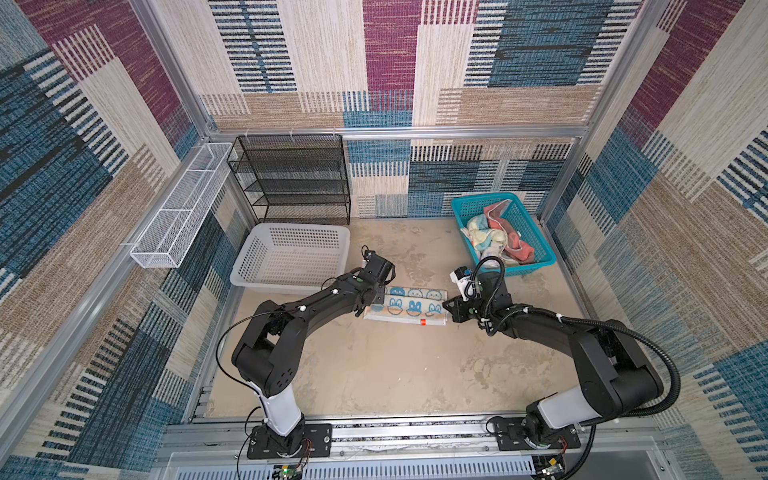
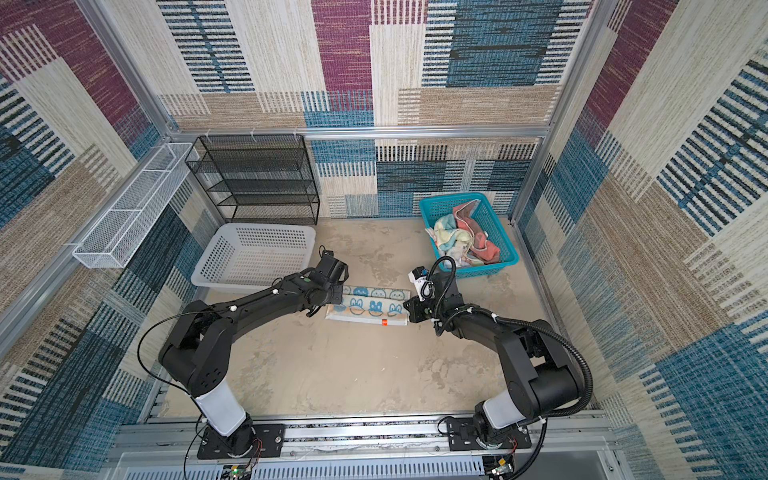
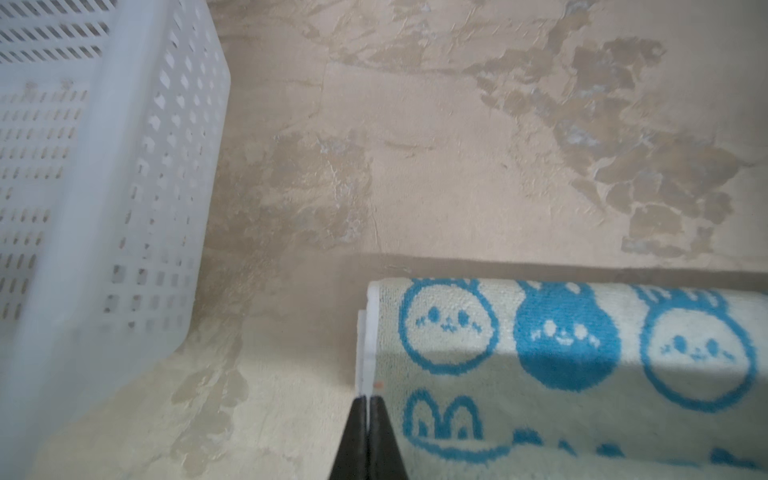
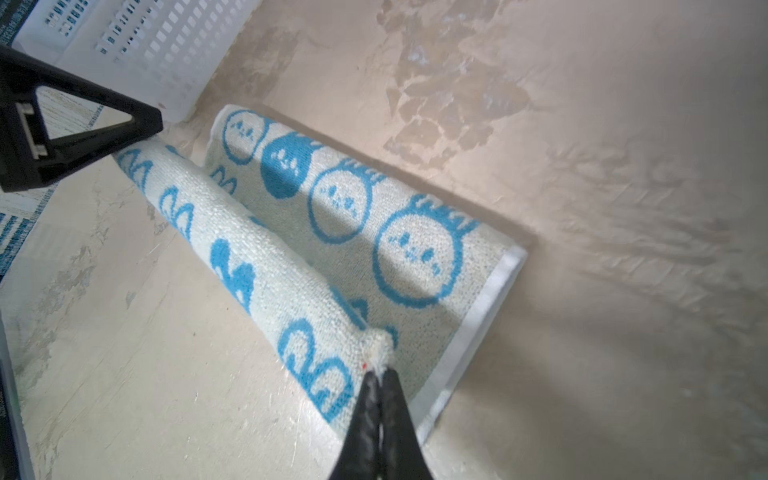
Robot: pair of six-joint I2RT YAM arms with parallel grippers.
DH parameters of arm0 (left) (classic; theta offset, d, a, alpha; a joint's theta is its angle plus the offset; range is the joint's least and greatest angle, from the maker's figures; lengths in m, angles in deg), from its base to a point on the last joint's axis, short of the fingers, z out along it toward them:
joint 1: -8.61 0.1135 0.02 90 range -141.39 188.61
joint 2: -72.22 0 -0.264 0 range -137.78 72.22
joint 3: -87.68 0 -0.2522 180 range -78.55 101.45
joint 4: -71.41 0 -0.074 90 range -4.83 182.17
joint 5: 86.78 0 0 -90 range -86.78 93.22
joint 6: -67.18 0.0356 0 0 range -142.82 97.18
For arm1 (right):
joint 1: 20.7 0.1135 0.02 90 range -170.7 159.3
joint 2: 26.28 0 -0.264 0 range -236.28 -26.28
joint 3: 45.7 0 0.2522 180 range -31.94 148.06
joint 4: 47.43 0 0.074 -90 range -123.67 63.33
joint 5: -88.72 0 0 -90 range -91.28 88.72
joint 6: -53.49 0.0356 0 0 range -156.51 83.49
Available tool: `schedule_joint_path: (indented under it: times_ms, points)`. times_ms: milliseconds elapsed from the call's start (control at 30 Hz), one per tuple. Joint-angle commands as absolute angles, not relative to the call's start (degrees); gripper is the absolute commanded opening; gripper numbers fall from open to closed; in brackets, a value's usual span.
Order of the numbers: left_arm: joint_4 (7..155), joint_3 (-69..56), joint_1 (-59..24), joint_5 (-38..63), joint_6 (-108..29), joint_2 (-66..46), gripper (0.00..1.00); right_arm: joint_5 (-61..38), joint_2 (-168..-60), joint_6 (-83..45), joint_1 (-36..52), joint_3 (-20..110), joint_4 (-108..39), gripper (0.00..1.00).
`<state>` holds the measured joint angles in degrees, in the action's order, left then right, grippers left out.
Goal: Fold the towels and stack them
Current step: 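Lift the far edge and fold it toward the robot with both grippers, then open both grippers to release the folded edge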
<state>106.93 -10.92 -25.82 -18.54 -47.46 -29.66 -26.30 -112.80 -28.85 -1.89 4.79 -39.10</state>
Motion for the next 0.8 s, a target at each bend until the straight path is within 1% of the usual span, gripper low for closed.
schedule_joint_path:
  times_ms: [0, 100, 200, 233, 267, 300, 367, 500, 600, 667, 767]
  points:
    - [107.50, -11.22, -26.32, -20.29, -49.75, -31.32, 0.00, -27.38, -114.13, -26.98, -1.54, 3.99, -41.88, 0.01]
    - [107.55, -11.01, -27.06, -20.73, -50.05, -33.17, 0.00, -27.46, -115.29, -26.90, -1.24, 3.74, -41.63, 0.06]
    - [107.50, -11.78, -27.89, -22.10, -50.98, -33.49, 0.00, -27.95, -115.01, -27.05, -1.11, 3.50, -40.58, 0.16]
    - [107.48, -12.19, -28.07, -22.46, -51.18, -33.27, 0.04, -28.23, -114.60, -27.14, -1.17, 3.38, -40.18, 0.18]
    - [107.50, -12.56, -28.51, -23.10, -51.27, -33.02, 0.11, -28.26, -114.03, -27.03, -1.18, 3.18, -39.95, 0.21]
    - [107.30, -13.16, -28.97, -23.97, -51.55, -32.62, 0.18, -27.94, -113.31, -26.87, -1.15, 3.05, -39.50, 0.25]
    - [106.99, -14.03, -29.77, -25.53, -51.47, -31.87, 0.28, -27.16, -111.53, -26.49, -1.18, 2.73, -38.98, 0.34]
    - [107.06, -15.50, -30.81, -26.34, -51.55, -29.58, 0.37, -24.98, -108.97, -25.85, -1.17, 3.23, -37.65, 0.42]
    - [107.05, -15.76, -30.76, -23.23, -50.93, -27.98, 0.46, -20.86, -108.13, -24.91, -1.27, 4.54, -36.57, 0.45]
    - [107.65, -14.80, -30.68, -20.65, -49.72, -27.75, 0.51, -19.89, -108.17, -24.69, -1.19, 5.70, -35.84, 0.47]
    - [109.34, -12.56, -30.20, -17.27, -49.11, -28.77, 0.55, -20.96, -108.83, -23.78, -1.26, 7.23, -35.64, 0.47]
